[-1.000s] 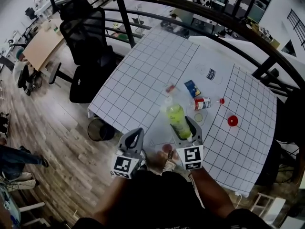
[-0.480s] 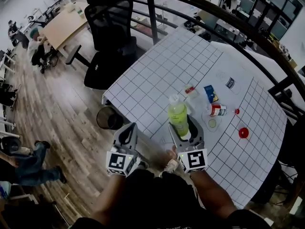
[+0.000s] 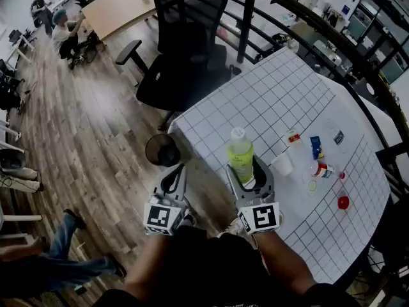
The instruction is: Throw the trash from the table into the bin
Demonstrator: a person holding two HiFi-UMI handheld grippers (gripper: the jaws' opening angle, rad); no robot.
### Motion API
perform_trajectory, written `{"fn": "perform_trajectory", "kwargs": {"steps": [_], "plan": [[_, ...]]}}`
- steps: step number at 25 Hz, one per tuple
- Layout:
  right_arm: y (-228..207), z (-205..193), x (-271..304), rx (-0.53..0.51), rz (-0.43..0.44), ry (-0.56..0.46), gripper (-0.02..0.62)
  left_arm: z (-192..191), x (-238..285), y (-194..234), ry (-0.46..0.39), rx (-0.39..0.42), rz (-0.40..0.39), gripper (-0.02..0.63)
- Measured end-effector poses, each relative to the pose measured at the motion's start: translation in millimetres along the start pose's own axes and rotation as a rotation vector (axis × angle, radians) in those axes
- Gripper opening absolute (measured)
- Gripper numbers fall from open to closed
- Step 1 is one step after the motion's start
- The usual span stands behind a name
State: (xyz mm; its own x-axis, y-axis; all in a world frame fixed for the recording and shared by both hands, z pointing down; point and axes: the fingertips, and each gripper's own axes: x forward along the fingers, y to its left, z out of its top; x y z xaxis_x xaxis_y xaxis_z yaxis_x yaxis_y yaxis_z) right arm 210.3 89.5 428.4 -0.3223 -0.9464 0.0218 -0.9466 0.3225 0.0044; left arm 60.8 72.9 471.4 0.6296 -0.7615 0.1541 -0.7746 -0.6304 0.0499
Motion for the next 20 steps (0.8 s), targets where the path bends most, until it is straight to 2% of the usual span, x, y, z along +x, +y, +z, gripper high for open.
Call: {"fn": "perform_trajectory", "kwargs": {"steps": [3, 7, 12, 17, 20], "plan": [[32, 4, 36, 0.01, 0.039, -0.003, 0.287, 4, -8, 41, -0.004, -0.024, 0.031, 0.018], [69, 12, 86, 0.046, 0.088, 0.001, 0.287, 15, -17, 94, 0.01, -0.003, 0.057, 0.018], [132, -20, 139, 0.097, 0.136, 0.041, 0.287, -18, -48, 158, -0.002, -0.059, 0.096, 0.018], [172, -21, 183, 0.116, 0.176, 0.049, 0.287, -28, -73, 223, 0.005, -0.085, 0.174, 0.018], [188, -20, 203, 0.128, 0.189, 0.061, 0.287, -30, -86, 247, 0.01, -0.081, 0.207, 0.018]]}}
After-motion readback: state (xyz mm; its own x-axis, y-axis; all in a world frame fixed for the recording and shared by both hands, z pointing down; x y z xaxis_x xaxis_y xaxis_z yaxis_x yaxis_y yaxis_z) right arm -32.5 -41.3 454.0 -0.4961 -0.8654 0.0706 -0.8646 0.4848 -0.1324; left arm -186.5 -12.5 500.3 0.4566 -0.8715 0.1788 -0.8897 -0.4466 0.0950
